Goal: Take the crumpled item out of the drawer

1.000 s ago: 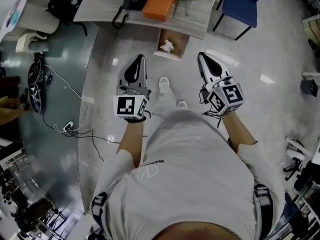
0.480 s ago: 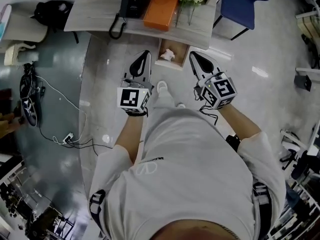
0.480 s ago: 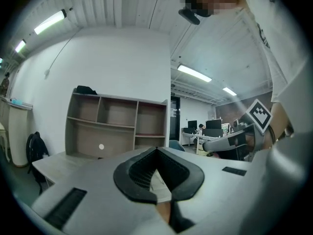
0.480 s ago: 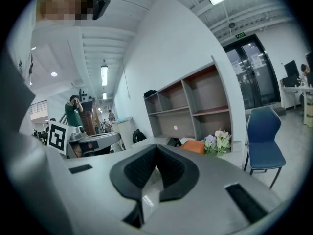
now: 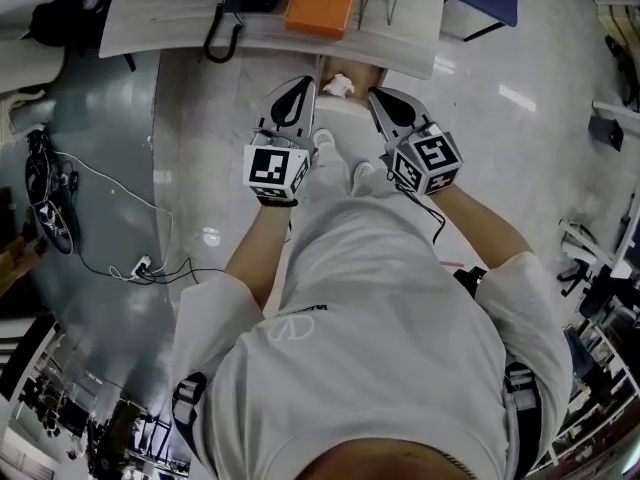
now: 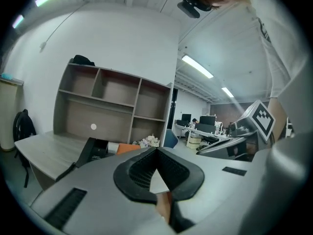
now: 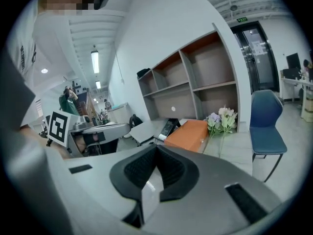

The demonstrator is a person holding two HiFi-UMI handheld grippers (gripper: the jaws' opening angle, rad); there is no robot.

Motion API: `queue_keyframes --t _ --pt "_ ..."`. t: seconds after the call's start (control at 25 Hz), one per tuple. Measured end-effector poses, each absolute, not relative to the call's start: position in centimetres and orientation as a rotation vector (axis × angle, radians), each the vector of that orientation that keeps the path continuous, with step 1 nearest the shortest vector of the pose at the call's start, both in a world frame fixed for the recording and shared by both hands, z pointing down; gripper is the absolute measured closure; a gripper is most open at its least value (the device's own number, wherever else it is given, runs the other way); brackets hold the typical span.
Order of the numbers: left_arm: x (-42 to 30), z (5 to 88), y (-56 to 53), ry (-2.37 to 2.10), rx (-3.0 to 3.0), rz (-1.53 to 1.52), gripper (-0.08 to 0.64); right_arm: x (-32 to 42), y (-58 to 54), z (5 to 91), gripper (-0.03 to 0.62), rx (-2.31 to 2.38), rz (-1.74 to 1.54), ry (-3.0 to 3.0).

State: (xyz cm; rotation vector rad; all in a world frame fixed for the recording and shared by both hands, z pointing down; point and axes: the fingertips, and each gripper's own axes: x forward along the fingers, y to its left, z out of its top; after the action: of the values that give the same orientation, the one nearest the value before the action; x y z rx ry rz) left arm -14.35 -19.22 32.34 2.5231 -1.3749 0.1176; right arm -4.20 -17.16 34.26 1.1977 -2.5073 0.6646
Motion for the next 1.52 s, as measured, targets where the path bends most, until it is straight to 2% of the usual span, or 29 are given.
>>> queue_keyframes --t 0.48,1.0,1.52 --pt "-11.2 44.1 -20.5 -1.267 2.42 0.333 0.56 -4.4 -18.3 44.8 0.591 1.162 0.859 -2.369" --pt "-6.5 58.2 -19.8 -1.2 2.331 0.467 0.56 1.4 -18.4 57.1 0.591 1.264 1.039 -2.245" --pt "-4.4 65.2 -19.4 -1.207 2.307 0.476 0.56 2.2 -17.9 64.0 0.591 1.335 1.115 -2.227"
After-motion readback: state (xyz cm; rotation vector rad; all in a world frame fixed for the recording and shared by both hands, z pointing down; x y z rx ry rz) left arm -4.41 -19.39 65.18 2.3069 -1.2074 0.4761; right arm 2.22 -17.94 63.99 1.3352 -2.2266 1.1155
